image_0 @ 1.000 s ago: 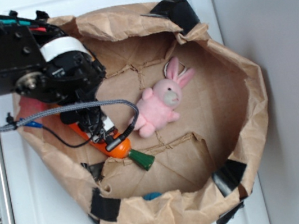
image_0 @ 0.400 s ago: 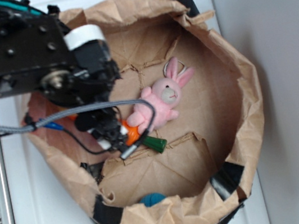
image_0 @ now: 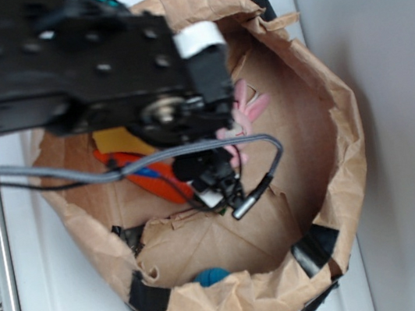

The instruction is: Grab the pink bunny.

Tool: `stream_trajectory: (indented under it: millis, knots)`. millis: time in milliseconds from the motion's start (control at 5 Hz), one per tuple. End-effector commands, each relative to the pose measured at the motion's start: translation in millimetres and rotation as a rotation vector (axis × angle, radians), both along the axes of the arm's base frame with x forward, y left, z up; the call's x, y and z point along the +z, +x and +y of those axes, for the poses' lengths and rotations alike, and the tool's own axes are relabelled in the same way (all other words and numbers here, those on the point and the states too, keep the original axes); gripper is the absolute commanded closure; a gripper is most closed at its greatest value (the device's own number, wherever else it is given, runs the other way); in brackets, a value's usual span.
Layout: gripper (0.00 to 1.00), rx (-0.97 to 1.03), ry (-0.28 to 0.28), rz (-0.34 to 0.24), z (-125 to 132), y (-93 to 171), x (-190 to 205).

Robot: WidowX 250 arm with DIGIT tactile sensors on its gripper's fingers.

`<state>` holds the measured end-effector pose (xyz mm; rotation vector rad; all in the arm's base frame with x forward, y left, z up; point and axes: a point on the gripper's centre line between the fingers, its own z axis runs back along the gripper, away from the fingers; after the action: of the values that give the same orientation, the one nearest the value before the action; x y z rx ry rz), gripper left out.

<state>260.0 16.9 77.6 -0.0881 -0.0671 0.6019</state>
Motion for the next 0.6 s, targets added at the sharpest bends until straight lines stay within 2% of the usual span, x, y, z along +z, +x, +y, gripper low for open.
stream_trajectory:
  millis: [0, 400]
  knots:
    - [0.00, 0.018, 0.011, -0.055, -3, 37, -8]
    - [0.00, 0.024, 0.046, -0.084, -2, 49, -29]
